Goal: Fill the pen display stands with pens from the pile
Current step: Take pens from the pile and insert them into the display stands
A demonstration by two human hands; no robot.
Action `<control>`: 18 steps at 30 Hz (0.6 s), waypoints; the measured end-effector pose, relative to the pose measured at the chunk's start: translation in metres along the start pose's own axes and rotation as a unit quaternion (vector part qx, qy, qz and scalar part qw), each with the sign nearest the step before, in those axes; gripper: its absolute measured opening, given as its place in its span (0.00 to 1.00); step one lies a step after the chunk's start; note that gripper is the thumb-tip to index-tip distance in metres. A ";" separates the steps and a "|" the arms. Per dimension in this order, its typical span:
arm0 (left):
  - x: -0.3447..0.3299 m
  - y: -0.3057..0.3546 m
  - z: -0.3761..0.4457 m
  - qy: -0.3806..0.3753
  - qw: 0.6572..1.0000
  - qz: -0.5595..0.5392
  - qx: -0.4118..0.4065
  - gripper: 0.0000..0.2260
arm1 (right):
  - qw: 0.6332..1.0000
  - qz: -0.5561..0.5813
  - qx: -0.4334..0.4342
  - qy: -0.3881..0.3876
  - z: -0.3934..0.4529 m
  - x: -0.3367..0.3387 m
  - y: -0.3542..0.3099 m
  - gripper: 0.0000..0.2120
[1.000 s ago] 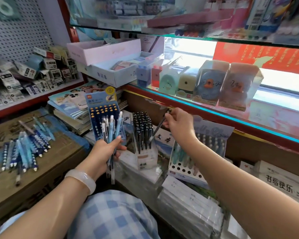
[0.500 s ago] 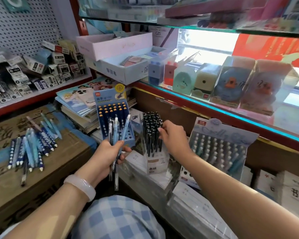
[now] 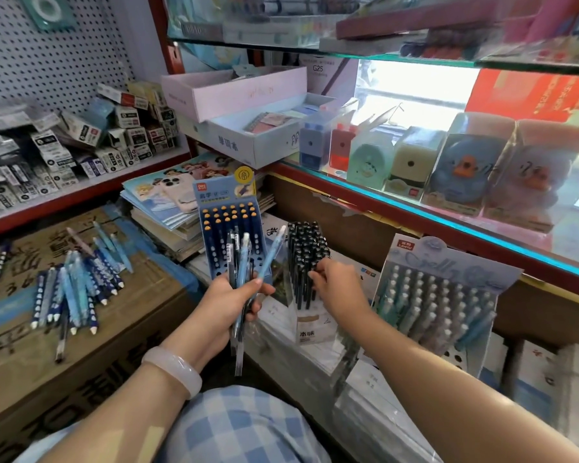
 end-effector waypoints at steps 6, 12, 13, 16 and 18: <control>-0.004 0.005 -0.006 -0.036 0.999 0.017 -0.022 0.02 | 0.979 0.188 -0.030 0.077 -0.008 0.032 -0.016 0.09; -0.011 0.009 -0.014 -0.075 0.995 0.047 -0.036 0.04 | 0.893 0.427 -0.136 -0.052 -0.015 0.037 -0.034 0.08; -0.012 0.010 -0.016 -0.085 0.994 0.056 -0.040 0.04 | 0.889 0.432 -0.144 -0.051 -0.017 0.041 -0.033 0.08; -0.022 0.016 -0.025 -0.118 0.987 0.093 -0.050 0.06 | 0.883 0.438 -0.161 -0.050 -0.021 0.053 -0.028 0.08; -0.032 0.020 -0.031 -0.146 0.983 0.108 -0.040 0.07 | 0.880 0.444 -0.165 -0.046 -0.022 0.065 -0.022 0.07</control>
Point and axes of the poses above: each hand's wrist, its own z-axis towards the middle knuckle, its own x-axis out of the back of the hand, y = z × x, the point moved 4 cm from there along z, towards the middle knuckle, and after that the axes turned 4 degrees about y, right-handed, at the moved point
